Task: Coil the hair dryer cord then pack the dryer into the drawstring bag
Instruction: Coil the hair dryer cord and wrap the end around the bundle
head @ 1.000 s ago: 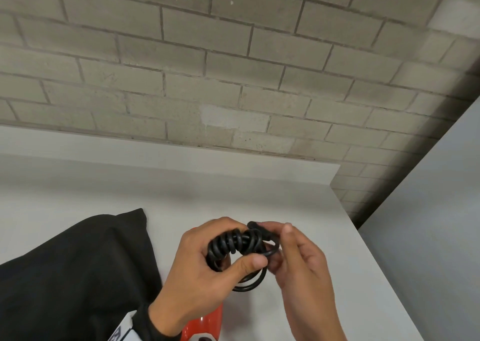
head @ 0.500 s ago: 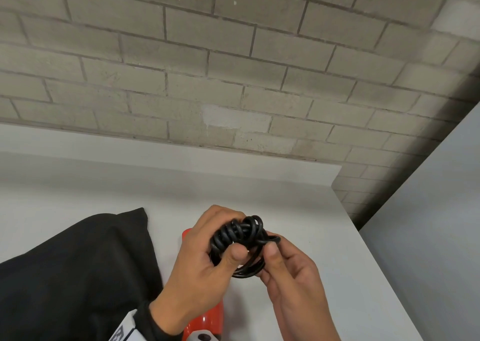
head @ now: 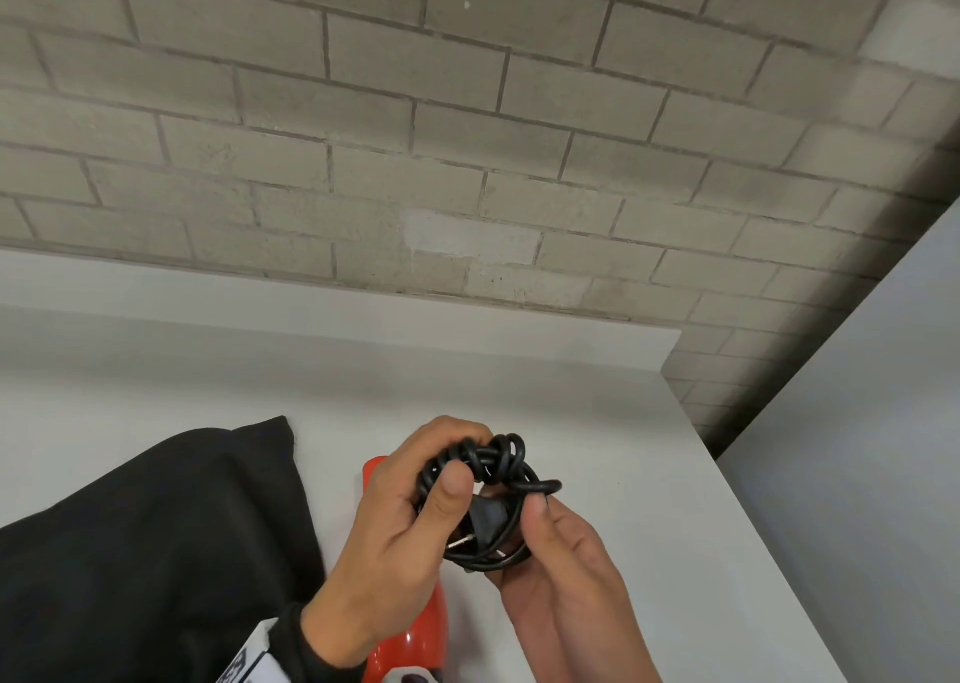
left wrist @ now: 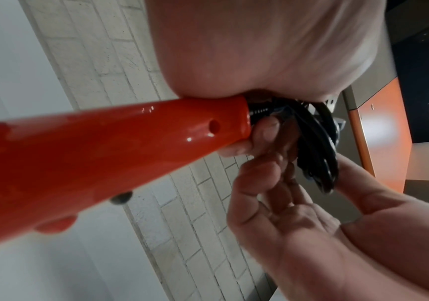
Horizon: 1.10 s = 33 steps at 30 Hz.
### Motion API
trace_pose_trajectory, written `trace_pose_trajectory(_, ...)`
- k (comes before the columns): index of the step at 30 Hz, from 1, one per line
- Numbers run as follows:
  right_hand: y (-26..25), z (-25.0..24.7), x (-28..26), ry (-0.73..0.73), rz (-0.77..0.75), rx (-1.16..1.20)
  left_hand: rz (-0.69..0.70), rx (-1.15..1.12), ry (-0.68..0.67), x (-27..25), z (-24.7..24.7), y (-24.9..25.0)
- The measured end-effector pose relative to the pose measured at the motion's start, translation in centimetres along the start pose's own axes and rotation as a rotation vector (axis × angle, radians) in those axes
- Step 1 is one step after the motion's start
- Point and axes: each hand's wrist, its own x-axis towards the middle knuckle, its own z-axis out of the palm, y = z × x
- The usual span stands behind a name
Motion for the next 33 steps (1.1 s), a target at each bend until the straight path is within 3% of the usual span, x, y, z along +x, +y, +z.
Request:
trace_pose_trajectory(8,-0.1,-0.2,0.0,-0.072,0.026,-0.014,-0.070,-0.190,-0.098,0.2,-0.1,0.4)
trace_pose_trajectory(14,-0.6,-0.8,0.0,-0.022,-0.001,-0.152,-0.073,-0.069,-0.099,0.5,-0.3,0.3)
trace_pose_trajectory(23,-1.0,-0.4,-0.9,-0.069,-0.087,-0.342,-0.238,-0.091,-0.183,0.3,-0.4,0.3)
trace_pose_trajectory(33,0.1,-1.1,-0.7,0.132,-0.192,-0.275,-0.232,-0.061,-0.102,0.2,-1.1,-0.5)
